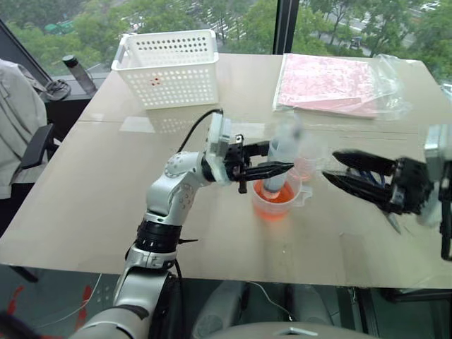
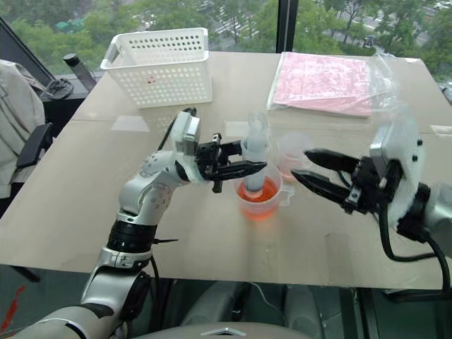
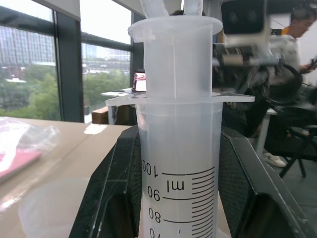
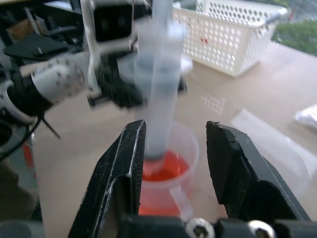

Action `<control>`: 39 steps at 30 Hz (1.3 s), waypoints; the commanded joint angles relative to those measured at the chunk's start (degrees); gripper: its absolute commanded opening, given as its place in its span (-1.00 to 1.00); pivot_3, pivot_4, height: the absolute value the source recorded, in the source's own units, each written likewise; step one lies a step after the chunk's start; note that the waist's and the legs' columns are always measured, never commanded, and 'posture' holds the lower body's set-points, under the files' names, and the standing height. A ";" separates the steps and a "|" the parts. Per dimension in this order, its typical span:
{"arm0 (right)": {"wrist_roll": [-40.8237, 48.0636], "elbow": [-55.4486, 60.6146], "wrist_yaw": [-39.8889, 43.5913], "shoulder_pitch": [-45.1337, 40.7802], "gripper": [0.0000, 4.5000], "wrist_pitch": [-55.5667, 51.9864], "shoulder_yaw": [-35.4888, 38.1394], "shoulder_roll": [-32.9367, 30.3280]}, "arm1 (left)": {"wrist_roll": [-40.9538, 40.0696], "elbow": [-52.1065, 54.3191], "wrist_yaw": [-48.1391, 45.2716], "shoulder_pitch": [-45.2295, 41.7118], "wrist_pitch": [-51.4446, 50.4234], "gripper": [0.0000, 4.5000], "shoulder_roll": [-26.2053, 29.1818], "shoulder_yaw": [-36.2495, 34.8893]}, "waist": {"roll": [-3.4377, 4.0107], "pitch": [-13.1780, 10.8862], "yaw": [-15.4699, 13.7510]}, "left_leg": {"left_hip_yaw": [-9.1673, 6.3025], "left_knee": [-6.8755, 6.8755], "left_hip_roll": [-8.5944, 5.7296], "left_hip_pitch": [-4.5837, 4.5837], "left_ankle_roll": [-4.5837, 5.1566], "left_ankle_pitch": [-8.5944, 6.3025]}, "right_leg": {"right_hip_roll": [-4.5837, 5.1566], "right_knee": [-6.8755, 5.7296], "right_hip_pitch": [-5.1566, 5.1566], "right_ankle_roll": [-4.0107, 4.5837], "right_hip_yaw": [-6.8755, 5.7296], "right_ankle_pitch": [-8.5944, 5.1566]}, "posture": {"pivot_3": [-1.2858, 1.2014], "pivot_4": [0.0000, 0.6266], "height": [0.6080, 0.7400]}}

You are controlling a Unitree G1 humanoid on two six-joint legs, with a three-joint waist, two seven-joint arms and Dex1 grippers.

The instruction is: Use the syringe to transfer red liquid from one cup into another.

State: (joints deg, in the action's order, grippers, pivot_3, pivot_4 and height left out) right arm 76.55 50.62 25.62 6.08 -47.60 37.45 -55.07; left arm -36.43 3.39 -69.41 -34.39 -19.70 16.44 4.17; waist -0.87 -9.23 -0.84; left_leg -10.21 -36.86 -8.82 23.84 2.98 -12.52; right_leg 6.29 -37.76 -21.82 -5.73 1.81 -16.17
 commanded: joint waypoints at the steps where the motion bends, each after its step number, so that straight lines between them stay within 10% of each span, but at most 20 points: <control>1: -4.86 4.35 6.35 10.61 -0.07 2.08 10.47 3.49 | -2.35 2.58 1.02 -2.07 -0.91 -0.35 0.17 -1.46 | -0.01 0.00 -0.05 | 0.00 0.00 0.00 -0.02 0.00 0.00 | -0.03 -0.01 0.02 0.00 -0.01 0.00 | 0.03 -0.52 1.00; 3: -5.18 4.94 9.40 18.52 -0.07 1.65 15.00 5.72 | -2.56 2.45 1.44 -2.97 -1.40 -0.35 0.34 -1.67 | 0.00 0.00 -0.13 | -0.01 -0.01 0.00 -0.05 0.00 0.00 | -0.07 -0.06 0.05 0.00 -0.03 0.00 | 0.03 -0.52 1.00; 10: -16.79 8.09 10.67 28.98 0.98 10.56 15.26 15.01 | -2.70 3.07 2.78 -4.01 -2.76 -0.35 0.26 -1.29 | 0.07 0.04 0.01 | 0.06 -0.02 0.01 -0.16 0.22 -0.13 | -0.09 -0.15 0.06 -0.01 0.09 0.00 | 0.03 -0.52 1.00; 25: -28.06 8.91 8.02 31.52 0.98 19.05 7.87 20.06 | -6.26 -6.60 13.07 -18.95 -7.95 -0.35 -2.31 -7.62 | 0.00 0.01 -0.18 | 0.03 -0.05 0.00 -0.12 0.00 -0.01 | -0.14 -0.14 0.01 -0.02 0.04 -0.01 | 0.03 -0.52 1.00; 39: -26.86 8.08 -0.09 22.35 0.98 17.04 2.86 15.62 | 9.84 -45.70 3.06 -32.16 22.50 -0.35 -14.54 -4.77 | -0.06 -0.03 0.05 | 0.04 -0.06 -0.03 -0.04 -0.02 0.01 | -0.17 -0.11 0.02 -0.03 0.02 -0.01 | 0.03 -0.52 1.00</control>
State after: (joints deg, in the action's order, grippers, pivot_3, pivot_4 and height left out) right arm 49.06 57.42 26.78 29.15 -30.97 40.15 -38.94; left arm -28.01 -40.47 -64.89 -65.13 -1.61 2.69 -0.50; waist -0.93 -9.26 -0.79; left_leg -10.17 -36.92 -8.86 23.80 2.96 -12.51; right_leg 6.12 -37.87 -21.81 -5.76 1.83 -16.18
